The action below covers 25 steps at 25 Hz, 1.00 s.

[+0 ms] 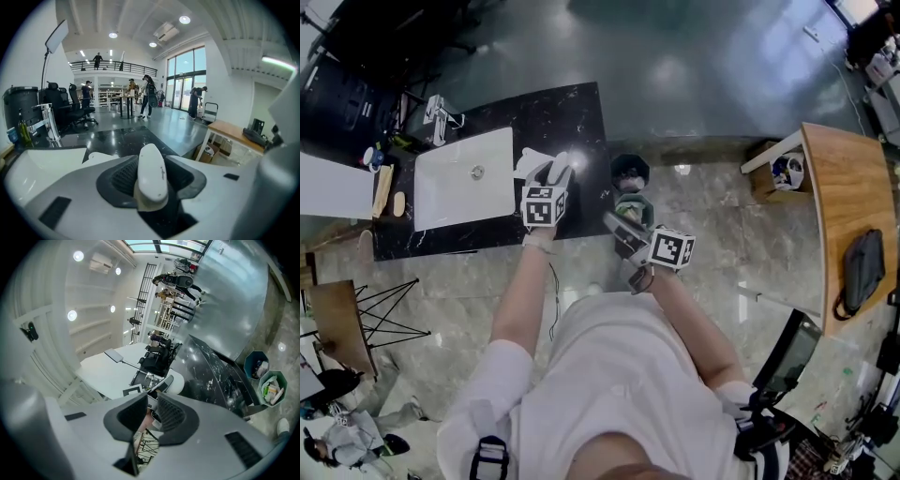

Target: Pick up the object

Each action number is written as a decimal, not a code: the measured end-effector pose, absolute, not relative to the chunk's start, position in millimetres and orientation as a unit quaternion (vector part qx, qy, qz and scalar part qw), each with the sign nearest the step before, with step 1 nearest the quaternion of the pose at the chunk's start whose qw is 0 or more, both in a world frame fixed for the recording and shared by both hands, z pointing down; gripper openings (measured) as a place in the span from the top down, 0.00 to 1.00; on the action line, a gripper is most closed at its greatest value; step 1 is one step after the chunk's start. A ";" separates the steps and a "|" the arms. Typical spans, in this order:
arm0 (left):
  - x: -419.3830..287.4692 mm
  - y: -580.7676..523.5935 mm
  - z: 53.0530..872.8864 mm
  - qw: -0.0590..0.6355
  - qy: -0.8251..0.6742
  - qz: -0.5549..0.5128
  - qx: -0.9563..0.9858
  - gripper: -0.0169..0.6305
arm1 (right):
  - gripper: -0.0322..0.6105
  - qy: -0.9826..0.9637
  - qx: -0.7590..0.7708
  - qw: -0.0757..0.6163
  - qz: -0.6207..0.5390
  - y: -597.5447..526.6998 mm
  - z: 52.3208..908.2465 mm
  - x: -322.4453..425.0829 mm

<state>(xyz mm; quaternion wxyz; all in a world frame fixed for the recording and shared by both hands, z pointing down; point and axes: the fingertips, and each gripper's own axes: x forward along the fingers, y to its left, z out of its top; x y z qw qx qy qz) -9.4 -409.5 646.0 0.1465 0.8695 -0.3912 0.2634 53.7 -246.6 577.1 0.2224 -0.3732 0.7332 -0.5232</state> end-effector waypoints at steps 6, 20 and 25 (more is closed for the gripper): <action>-27.0 -396.1 619.9 0.229 -0.401 0.163 0.872 0.70 | 0.87 0.738 -0.361 0.222 -0.525 -239.7 574.8 41.1; -66.5 -361.0 540.0 0.320 -0.386 -0.057 0.863 0.70 | 0.87 0.760 -0.331 0.218 -0.516 -243.6 561.7 15.8; -100.4 -349.7 513.8 0.346 -0.389 -0.140 0.842 0.70 | 0.87 0.771 -0.327 0.223 -0.499 -253.3 546.6 7.7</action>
